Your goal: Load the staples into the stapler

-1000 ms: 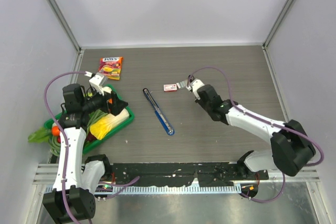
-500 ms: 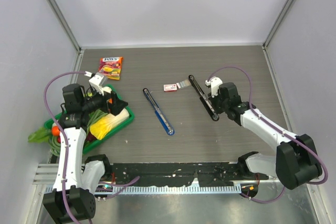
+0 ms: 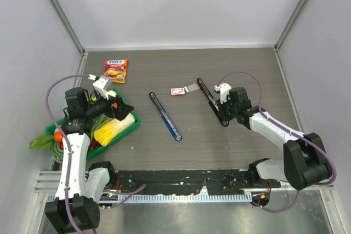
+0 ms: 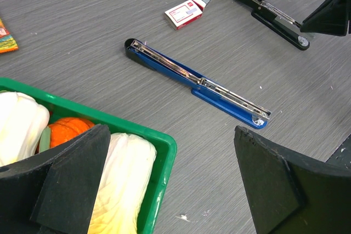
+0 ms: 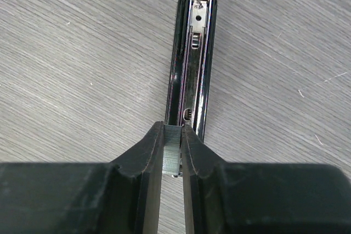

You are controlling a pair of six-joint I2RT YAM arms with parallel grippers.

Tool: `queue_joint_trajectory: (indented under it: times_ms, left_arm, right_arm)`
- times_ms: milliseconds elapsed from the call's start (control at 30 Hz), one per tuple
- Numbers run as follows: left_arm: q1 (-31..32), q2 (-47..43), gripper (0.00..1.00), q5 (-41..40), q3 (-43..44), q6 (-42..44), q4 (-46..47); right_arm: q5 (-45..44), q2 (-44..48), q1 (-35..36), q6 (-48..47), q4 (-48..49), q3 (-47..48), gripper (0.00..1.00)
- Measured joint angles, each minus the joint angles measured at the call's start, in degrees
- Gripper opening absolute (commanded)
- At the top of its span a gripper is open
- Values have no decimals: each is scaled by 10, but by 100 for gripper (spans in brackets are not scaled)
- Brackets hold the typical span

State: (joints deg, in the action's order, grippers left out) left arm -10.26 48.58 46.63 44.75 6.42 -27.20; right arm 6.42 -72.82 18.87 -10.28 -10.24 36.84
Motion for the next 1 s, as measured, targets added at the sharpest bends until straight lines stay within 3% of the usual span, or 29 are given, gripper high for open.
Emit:
queue_joint_trajectory:
  times_ms: [1000]
  left_arm:
    - [0,0,100,1,-1,0,0]
  right_arm:
    - [78,25,-49,-14,42,-31,18]
